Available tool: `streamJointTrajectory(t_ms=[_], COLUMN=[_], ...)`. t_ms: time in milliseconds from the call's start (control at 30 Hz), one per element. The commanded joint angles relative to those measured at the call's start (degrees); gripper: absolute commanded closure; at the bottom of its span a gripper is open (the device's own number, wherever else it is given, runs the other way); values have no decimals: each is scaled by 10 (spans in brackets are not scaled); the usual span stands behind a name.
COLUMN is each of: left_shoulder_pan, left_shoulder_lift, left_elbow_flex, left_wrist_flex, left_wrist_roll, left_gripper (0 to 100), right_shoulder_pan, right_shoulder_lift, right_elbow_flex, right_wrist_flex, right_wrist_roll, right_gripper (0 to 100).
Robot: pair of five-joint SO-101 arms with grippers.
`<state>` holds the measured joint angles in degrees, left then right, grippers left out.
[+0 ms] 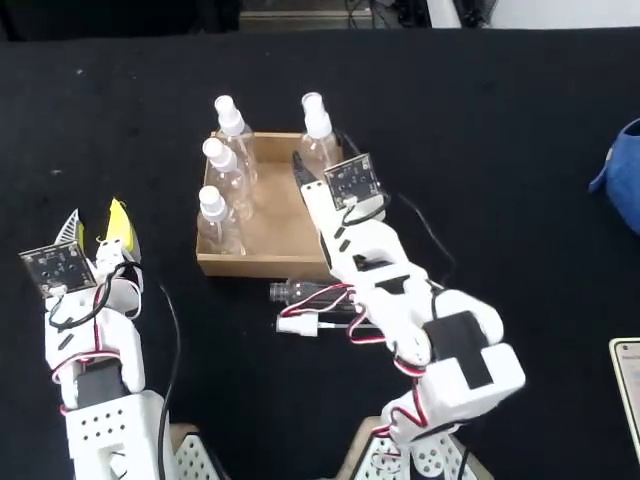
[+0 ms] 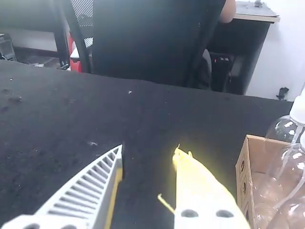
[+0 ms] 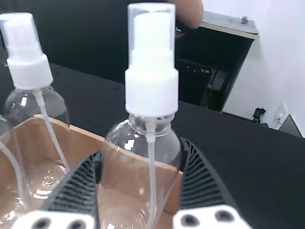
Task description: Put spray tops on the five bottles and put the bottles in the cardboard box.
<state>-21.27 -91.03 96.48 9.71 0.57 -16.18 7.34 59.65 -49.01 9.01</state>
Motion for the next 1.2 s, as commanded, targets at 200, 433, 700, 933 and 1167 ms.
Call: streamJointTrajectory(t_ms=[200, 433, 700, 933, 1167], left_shoulder_pan=[6, 6, 5, 4, 3], left_shoulder_lift=[-8, -7, -6, -5, -4], left_elbow_flex=[14, 14, 14, 14, 14], left_wrist_flex=[-5, -5, -5, -5, -5], left_wrist_roll=[3, 3, 3, 3, 3], left_gripper=[970, 970, 970, 970, 970], right_shoulder_pan=[-9, -5, -9, -9, -6], right_shoulder_lift=[27, 46, 53, 54, 54], right_elbow_flex=[-44, -66, -67, -65, -65], right_wrist_flex=[-55, -55, -50, -49, -49], right_wrist_roll=[5, 5, 5, 5, 5], right_gripper=[988, 988, 988, 988, 988])
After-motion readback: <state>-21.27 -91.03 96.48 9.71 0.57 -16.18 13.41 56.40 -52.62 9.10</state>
